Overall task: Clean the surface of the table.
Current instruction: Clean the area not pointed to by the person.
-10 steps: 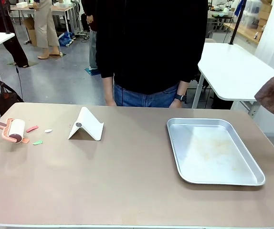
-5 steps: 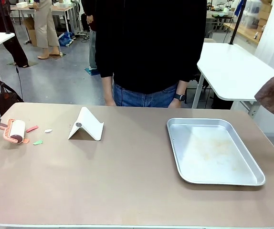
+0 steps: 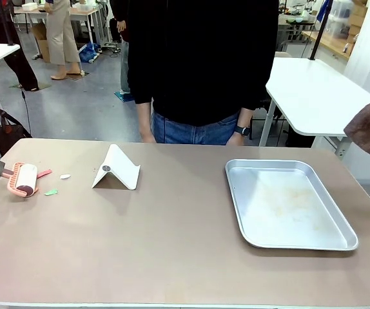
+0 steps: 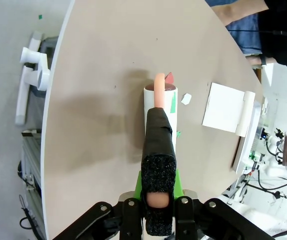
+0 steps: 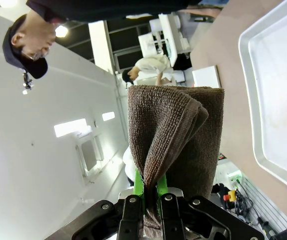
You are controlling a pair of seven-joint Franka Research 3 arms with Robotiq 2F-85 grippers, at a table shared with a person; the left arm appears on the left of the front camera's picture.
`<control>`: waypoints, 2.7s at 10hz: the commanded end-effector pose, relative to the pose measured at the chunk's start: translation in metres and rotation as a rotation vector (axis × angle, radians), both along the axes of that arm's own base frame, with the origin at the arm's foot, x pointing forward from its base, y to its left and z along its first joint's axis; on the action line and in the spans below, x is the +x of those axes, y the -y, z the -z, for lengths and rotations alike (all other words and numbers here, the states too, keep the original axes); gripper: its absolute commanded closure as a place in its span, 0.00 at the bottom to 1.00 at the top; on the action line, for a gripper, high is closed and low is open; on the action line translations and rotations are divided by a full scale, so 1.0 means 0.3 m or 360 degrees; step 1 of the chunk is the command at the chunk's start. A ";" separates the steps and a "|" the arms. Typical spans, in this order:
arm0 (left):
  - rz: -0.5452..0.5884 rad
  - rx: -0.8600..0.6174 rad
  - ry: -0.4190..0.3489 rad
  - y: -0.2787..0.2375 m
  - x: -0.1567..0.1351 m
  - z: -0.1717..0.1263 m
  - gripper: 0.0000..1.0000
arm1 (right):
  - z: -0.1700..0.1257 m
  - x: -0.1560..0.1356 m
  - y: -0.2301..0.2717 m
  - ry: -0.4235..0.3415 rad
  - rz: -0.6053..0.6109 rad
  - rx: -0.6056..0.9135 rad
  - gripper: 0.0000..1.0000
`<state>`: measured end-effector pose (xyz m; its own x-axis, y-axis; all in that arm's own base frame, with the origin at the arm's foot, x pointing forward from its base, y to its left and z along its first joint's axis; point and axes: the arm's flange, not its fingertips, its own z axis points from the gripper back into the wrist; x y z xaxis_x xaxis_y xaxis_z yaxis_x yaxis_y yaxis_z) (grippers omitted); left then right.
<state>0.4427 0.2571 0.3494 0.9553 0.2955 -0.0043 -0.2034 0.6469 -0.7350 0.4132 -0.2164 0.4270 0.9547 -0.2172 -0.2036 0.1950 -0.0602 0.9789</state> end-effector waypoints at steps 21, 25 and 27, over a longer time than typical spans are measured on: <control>0.0357 -0.0009 -0.0074 0.461 0.258 0.014 0.78 | -0.018 -0.005 -0.003 0.0009 -0.0008 0.0005 0.98; 0.0315 0.0003 -0.0064 0.379 0.231 -0.012 0.78 | -0.018 -0.005 -0.003 0.0009 -0.0008 0.0005 0.98; 0.0273 0.0021 -0.0066 0.311 0.199 -0.015 0.78 | -0.018 -0.005 -0.003 0.0009 -0.0008 0.0005 0.98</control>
